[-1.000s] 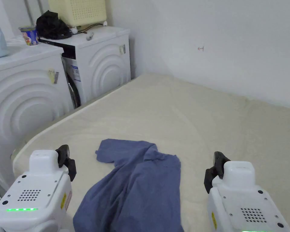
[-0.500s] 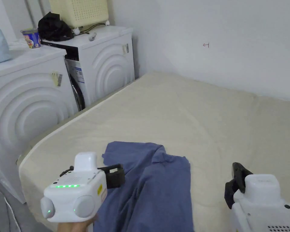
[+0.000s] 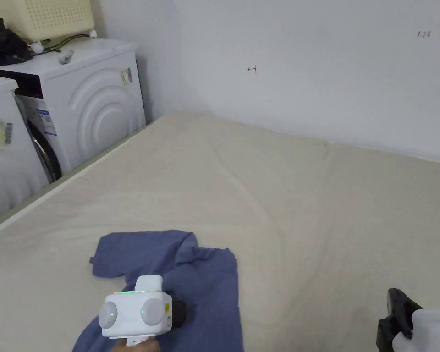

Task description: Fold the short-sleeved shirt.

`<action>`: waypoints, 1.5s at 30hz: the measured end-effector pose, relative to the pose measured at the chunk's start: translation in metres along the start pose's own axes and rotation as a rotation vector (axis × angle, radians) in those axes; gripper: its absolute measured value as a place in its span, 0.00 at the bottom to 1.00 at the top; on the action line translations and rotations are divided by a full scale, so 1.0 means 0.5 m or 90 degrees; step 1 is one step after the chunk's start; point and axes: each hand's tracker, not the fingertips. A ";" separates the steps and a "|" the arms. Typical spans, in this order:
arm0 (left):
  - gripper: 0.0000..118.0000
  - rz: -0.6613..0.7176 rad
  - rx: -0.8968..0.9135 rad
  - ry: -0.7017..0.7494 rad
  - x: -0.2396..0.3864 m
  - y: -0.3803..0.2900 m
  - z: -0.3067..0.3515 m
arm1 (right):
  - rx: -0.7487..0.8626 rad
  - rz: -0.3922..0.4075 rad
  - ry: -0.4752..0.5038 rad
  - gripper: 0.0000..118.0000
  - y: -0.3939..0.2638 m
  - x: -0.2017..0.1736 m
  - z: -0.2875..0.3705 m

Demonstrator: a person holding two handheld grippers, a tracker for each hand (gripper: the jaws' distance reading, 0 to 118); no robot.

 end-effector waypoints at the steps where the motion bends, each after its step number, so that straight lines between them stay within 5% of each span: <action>1: 0.55 -0.009 -0.024 -0.004 0.007 -0.008 -0.015 | -0.006 -0.003 -0.004 0.00 -0.004 0.009 0.000; 3: 0.47 -0.003 0.006 -0.011 0.015 -0.022 -0.006 | -0.014 -0.006 -0.010 0.00 -0.009 0.023 0.002; 4: 0.19 0.004 -0.004 -0.026 0.017 -0.019 0.000 | -0.017 -0.006 -0.016 0.00 -0.011 0.028 0.003; 5: 0.06 0.008 0.002 -0.049 0.016 -0.015 0.006 | -0.017 -0.006 -0.020 0.00 -0.013 0.033 0.005; 14: 0.06 0.124 0.087 -0.224 -0.018 0.020 0.151 | -0.005 -0.037 -0.031 0.00 -0.010 0.073 0.040; 23: 0.06 0.007 0.223 -0.360 0.148 0.119 0.383 | 0.025 -0.061 -0.044 0.00 0.003 0.122 0.086; 32: 0.06 -0.138 0.270 -0.518 0.444 0.189 0.534 | 0.065 -0.069 -0.117 0.00 0.006 0.234 0.164; 45: 0.06 -0.338 0.050 -0.600 0.815 -0.067 0.410 | 0.060 -0.087 -0.268 0.00 -0.035 0.408 0.285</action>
